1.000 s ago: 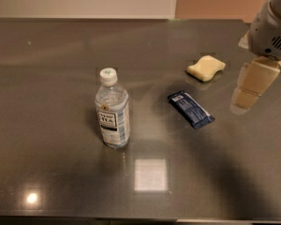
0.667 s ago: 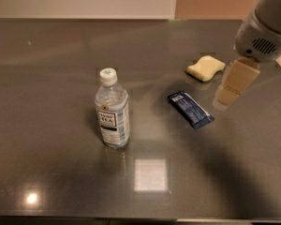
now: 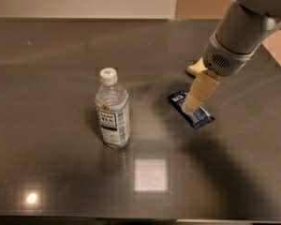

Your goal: Move rxbar blueberry near blue plastic bottle

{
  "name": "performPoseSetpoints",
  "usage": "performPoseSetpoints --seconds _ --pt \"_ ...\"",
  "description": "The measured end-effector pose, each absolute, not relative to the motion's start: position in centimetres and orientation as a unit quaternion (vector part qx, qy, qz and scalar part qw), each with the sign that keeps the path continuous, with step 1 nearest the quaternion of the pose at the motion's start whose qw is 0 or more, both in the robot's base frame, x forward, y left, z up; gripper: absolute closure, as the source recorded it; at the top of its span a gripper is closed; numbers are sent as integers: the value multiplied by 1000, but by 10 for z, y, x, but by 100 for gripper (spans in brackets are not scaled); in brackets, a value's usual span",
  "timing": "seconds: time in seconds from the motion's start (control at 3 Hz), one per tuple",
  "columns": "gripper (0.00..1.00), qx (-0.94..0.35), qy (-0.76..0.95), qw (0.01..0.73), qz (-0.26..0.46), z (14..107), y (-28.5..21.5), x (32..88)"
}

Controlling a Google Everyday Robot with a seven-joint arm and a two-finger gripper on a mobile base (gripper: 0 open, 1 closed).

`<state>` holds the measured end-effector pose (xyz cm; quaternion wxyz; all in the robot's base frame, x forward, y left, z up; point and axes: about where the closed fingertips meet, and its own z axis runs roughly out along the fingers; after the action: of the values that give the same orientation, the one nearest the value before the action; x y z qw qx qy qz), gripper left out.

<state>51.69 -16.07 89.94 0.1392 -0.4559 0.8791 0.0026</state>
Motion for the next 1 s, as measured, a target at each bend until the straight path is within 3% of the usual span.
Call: performPoseSetpoints --seconds 1.0 --pt "0 -433 895 107 5 864 -143 521"
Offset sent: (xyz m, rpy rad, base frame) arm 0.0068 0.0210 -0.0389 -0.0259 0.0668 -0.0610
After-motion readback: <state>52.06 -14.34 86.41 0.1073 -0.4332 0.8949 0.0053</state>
